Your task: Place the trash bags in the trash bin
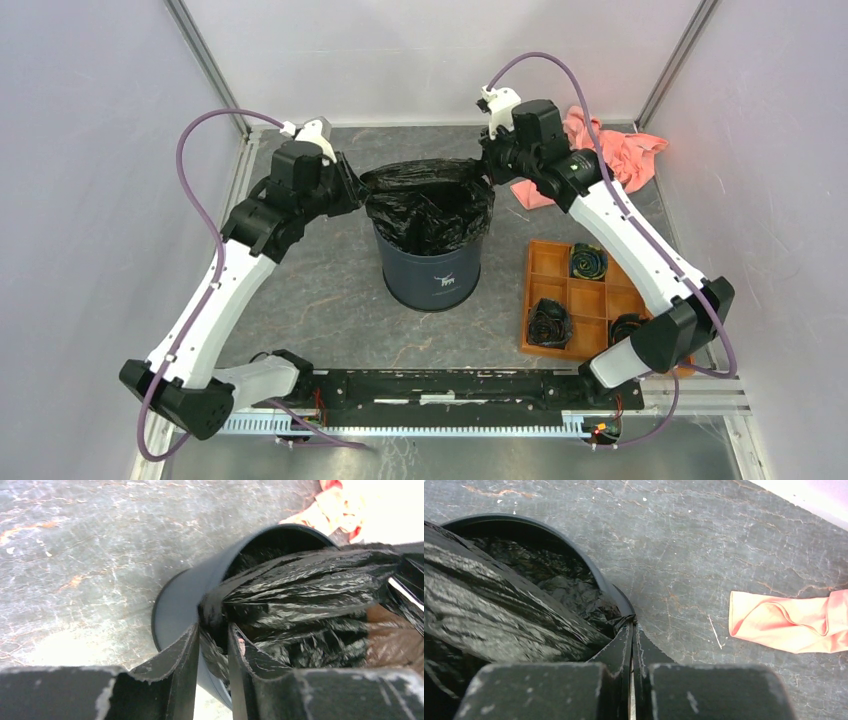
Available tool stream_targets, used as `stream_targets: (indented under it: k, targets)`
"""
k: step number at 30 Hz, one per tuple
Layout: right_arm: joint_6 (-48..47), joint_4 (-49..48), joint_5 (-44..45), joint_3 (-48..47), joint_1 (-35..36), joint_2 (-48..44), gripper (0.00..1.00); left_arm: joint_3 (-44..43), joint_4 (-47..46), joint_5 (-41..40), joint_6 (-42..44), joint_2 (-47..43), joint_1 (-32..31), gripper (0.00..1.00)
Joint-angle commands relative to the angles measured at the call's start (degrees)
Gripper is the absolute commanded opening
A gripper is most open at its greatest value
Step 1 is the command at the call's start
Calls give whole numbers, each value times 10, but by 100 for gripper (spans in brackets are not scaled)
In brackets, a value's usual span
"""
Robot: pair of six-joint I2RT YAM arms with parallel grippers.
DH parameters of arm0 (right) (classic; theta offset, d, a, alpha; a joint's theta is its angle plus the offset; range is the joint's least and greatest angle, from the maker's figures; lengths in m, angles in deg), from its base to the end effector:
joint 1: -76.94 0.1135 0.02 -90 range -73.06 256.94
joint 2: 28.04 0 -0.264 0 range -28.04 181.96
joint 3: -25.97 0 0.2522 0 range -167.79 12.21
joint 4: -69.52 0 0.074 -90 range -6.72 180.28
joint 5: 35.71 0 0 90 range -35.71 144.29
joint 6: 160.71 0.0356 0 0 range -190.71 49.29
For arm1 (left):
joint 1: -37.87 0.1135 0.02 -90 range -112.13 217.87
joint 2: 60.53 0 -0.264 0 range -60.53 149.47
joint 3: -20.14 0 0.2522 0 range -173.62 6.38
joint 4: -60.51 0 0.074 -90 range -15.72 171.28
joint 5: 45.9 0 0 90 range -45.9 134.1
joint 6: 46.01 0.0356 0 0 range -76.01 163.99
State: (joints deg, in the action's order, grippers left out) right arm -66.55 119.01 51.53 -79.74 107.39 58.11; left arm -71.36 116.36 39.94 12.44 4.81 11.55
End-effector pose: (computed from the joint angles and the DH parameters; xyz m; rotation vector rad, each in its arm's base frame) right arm 0.2878 0.1712 0.4067 -0.5107 2.0572 0.4132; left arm 0.2085 -0.1003 0.4104 -0.1422 2.1279 -0.5315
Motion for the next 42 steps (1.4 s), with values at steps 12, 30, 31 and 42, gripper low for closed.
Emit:
stream_targets:
  k: [12,30,31,42]
  targets:
    - [-9,-72,-124,33,-53,11,7,26,-94,129,20,9,94,40]
    - [33,-142,-167,124,-97,13,2,64,-108,161,3,73,131,5]
    - [34,-152,-180,140,-96,11,2,76,-109,164,4,70,132,4]
    - [20,-139,-190,199,-96,-34,12,195,-134,275,-31,-19,132,2]
